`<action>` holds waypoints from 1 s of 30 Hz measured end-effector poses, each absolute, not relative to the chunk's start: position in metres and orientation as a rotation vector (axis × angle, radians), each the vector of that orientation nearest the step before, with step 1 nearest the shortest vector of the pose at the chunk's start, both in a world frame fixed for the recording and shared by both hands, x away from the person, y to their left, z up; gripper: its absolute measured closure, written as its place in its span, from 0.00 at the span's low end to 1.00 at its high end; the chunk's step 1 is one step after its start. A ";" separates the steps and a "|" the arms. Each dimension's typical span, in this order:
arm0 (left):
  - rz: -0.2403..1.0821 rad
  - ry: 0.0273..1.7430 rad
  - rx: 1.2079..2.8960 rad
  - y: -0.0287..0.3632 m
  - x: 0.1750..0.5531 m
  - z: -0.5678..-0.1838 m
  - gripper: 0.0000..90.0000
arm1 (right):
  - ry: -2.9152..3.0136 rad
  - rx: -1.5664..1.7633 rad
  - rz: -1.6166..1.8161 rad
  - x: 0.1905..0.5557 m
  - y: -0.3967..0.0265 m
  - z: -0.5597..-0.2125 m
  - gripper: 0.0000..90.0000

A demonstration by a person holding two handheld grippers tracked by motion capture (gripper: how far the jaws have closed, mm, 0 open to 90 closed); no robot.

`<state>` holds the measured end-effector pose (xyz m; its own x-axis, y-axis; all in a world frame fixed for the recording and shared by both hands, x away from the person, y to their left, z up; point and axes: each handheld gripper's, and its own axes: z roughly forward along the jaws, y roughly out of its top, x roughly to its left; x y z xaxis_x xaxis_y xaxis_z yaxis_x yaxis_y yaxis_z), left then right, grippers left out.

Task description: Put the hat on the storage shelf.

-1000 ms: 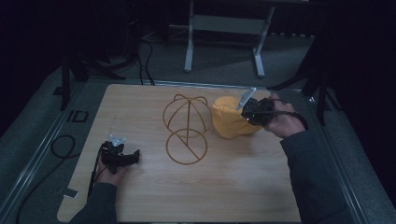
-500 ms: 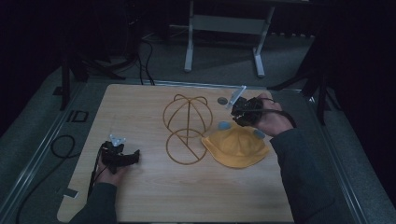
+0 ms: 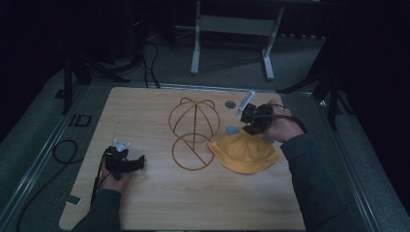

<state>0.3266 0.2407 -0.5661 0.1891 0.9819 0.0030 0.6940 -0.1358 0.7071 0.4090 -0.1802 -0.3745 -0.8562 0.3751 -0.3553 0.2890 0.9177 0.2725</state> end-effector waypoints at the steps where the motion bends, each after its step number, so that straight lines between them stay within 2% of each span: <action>1: 0.651 1.565 1.899 0.241 0.327 -0.566 0.13 | 2.676 0.481 0.291 0.410 -0.180 -0.376 0.72; 13: 0.652 1.565 1.899 0.241 0.327 -0.566 0.13 | 2.732 0.497 0.236 0.416 -0.178 -0.391 0.61; 30: 0.652 1.565 1.900 0.241 0.327 -0.566 0.13 | 2.824 0.552 0.148 0.430 -0.182 -0.415 0.58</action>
<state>0.3266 0.2409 -0.5660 0.1900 0.9818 0.0045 0.6945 -0.1376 0.7062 0.4297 -0.1820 -0.4150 -0.8942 0.3821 -0.2333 0.3557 0.9228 0.1480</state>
